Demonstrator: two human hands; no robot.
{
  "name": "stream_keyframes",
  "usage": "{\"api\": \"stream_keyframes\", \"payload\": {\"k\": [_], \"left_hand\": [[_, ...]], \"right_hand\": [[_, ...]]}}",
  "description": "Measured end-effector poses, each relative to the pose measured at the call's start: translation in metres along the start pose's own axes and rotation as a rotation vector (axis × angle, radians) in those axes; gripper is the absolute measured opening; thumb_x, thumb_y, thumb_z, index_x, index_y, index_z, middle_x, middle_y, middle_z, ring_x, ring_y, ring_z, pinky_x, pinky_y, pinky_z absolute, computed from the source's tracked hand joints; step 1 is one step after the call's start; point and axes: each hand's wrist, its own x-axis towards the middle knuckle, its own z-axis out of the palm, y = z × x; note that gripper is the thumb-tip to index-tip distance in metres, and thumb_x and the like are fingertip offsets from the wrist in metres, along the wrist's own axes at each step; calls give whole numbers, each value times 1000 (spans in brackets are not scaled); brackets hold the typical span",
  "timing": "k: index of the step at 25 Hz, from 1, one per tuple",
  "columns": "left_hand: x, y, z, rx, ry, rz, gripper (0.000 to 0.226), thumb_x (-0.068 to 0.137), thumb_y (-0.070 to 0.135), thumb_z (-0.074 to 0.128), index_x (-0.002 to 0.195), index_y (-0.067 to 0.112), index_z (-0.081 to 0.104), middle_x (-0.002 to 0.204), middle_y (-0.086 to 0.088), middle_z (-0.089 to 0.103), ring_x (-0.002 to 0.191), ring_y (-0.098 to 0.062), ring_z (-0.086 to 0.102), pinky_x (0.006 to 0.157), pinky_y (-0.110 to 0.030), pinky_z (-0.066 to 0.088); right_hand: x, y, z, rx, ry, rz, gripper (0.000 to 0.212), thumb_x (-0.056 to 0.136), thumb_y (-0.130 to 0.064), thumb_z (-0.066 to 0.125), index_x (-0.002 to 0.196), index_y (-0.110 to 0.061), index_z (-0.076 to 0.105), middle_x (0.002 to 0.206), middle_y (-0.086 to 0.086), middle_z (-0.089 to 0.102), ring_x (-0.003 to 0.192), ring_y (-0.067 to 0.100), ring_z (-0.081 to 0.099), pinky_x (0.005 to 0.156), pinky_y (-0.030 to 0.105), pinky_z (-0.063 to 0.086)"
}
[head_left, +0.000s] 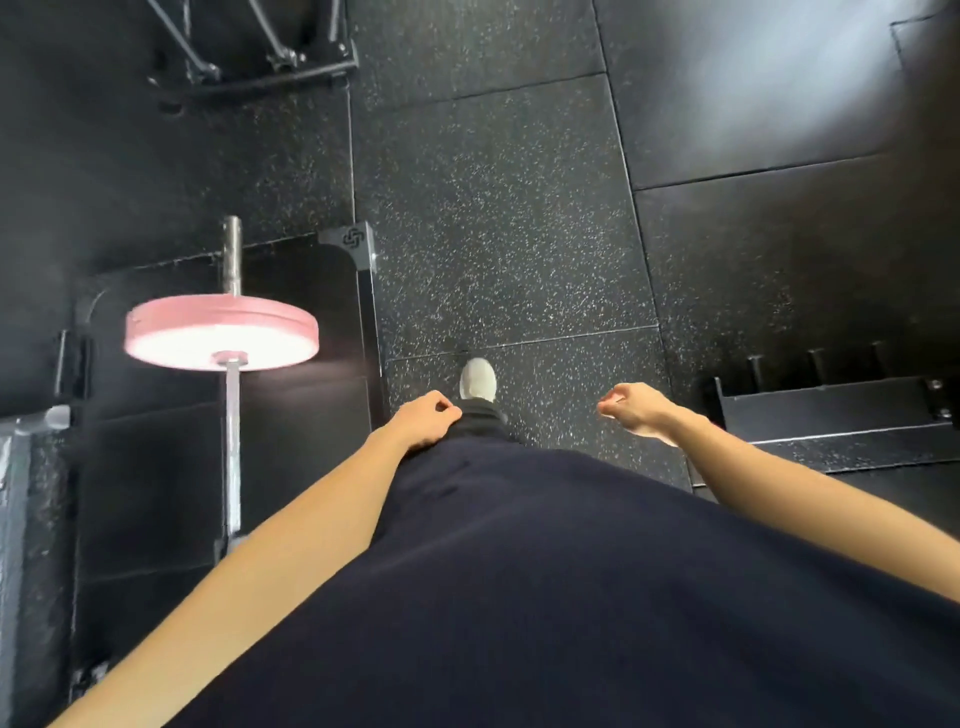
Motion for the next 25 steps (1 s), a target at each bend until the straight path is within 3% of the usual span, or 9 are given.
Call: {"api": "stream_keyframes", "payload": {"k": [3,9,13,15,20,25], "left_hand": [[65,59,-52,122,-120,11,35,95,46,48,120,24,57,128,-1,58,117,-22,53,88,-30,37],[198,204,-196,238,-127,78,39,98,46,44,125,21,56,133,-2,56,118,-23,52,92,-33,38],[268,323,-289,342,-139,140,38,98,44,47,123,16,56,84,2,61,81,-19,54,77,-29,39],[299,377,-315,396,-155,185,35,99,43,47,119,17,57,76,6,58,72,-15,51,73,-29,37],[393,531,-353,529,-234,268,37,97,41,50,122,16,59,118,-2,64,93,-19,59,92,-32,43],[460,695,-382,715,-221,313,36,97,40,49,122,17,62,131,-2,60,119,-24,56,98,-29,40]], "right_hand": [[58,-21,-56,21,-34,33,36,95,-27,55,121,-3,61,126,14,61,114,29,58,92,32,45],[169,-68,-195,50,27,102,36,95,-28,53,113,0,67,122,17,65,112,30,59,90,32,44],[218,-95,-306,130,157,124,36,96,-21,48,109,7,66,119,22,64,112,32,58,89,34,43],[244,-98,-344,169,148,141,37,95,-23,48,104,8,66,114,24,65,107,33,60,88,36,45],[333,-80,-457,274,142,209,40,98,-28,47,111,6,66,119,21,65,114,32,58,94,35,45],[403,-45,-600,496,228,299,33,95,-30,55,111,-3,67,120,16,66,111,29,60,92,34,47]]}}
